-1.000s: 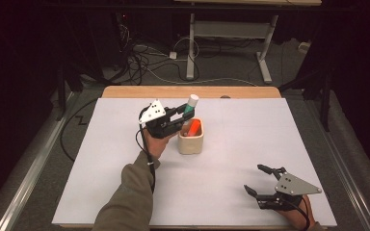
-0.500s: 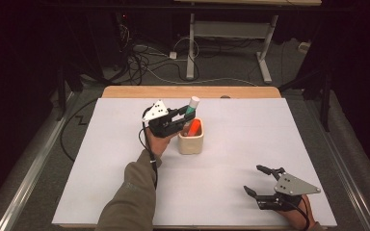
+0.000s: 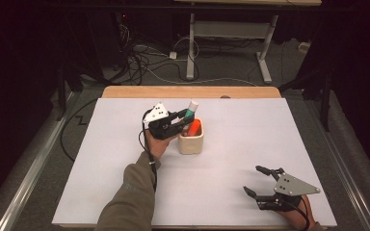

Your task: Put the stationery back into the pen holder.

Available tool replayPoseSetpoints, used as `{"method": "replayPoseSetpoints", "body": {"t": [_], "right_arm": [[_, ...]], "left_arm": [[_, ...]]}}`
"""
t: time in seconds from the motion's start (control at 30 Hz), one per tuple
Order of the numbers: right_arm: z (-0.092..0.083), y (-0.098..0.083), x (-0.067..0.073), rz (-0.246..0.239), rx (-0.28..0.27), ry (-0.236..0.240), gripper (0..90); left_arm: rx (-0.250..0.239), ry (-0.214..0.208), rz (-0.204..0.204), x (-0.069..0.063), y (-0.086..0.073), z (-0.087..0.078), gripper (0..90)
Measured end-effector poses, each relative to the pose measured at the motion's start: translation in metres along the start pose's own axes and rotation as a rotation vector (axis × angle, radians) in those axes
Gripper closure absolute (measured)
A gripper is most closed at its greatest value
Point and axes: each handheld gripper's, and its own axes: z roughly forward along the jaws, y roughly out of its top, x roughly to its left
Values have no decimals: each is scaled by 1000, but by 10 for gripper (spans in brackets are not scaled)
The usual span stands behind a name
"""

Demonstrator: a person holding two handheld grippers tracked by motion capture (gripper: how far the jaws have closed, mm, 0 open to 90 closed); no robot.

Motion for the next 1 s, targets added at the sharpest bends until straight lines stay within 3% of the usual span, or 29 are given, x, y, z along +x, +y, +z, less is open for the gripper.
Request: {"method": "replayPoseSetpoints", "body": {"t": [0.67,0.73,1.0], "right_arm": [[0,0,0,-6,-2,-3,244],[-1,1,1,-1,-10,-7,244],[-1,1,1,-8,-8,-9,246]], "left_arm": [[20,-2,-12,3,-2,-4,619],[24,-19,-4,3,-1,-5,603],[51,0,21,-1,1,-5,602]]}}
